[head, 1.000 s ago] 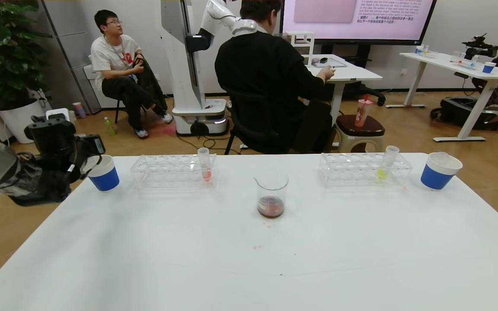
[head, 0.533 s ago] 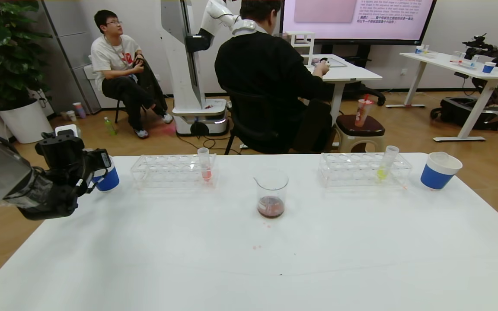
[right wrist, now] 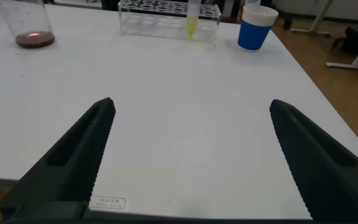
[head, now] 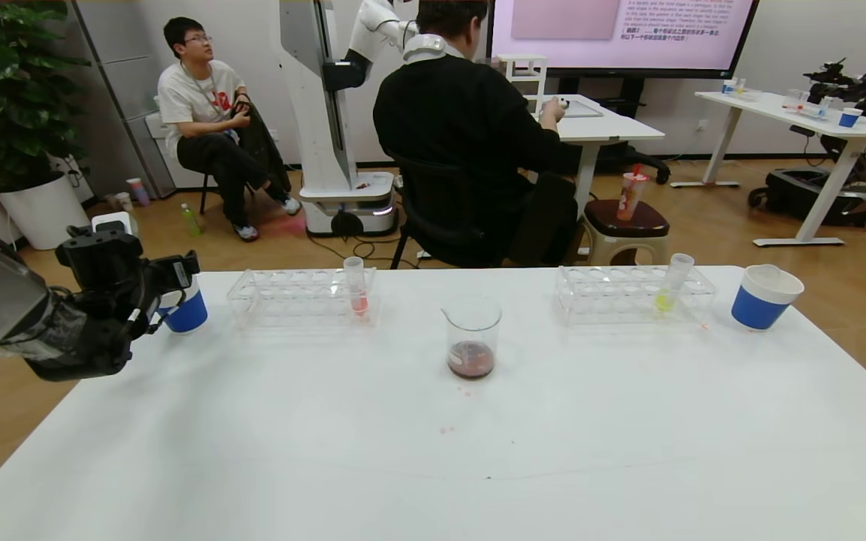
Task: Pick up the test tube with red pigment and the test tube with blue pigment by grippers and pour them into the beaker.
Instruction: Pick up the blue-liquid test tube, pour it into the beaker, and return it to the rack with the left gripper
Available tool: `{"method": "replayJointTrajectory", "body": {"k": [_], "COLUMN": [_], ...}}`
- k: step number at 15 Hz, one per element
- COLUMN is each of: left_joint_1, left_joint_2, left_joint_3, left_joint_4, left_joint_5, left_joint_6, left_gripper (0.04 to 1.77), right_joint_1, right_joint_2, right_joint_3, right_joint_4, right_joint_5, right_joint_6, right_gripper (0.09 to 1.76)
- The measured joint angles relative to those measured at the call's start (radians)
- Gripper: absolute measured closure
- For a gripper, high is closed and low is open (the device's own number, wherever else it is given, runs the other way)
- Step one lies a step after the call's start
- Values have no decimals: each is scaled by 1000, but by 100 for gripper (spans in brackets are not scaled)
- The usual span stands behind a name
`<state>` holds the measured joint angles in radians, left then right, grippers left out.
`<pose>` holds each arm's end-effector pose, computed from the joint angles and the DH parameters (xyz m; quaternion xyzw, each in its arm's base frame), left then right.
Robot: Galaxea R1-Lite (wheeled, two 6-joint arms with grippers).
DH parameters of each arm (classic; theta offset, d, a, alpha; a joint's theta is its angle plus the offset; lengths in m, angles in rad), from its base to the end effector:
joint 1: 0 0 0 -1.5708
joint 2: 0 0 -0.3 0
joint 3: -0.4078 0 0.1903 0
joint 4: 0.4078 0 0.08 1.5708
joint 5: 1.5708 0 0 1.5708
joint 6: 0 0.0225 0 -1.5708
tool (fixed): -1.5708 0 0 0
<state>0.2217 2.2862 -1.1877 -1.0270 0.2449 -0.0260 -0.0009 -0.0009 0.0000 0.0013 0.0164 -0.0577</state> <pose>0.4329 0.1032 0.0979 -0.0122 0.0327 0.2315 0.9722 -0.0229 0.0004 0.0753 -0.0288 0.0000 0.0078 0.9996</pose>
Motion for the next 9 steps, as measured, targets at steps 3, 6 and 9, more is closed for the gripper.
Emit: {"method": "replayJointTrajectory", "body": {"k": [3,6,9], "left_joint_1": [-57,-171,-268], "left_joint_2": [-64,-149,-233], "left_joint_3": [-17,-26,-30], "left_joint_4": [33,123,176], "left_joint_5": [-19,-40,-41], "left_joint_6": [-3,-4,4], "left_gripper": [6,6,6], "right_joint_1": [0,0,0], "right_joint_2": [0,0,0], "right_joint_3": [0,0,0], "right_joint_4": [0,0,0], "right_joint_5": [0,0,0], "right_joint_6": [0,0,0], "right_gripper": [11,11,11]}}
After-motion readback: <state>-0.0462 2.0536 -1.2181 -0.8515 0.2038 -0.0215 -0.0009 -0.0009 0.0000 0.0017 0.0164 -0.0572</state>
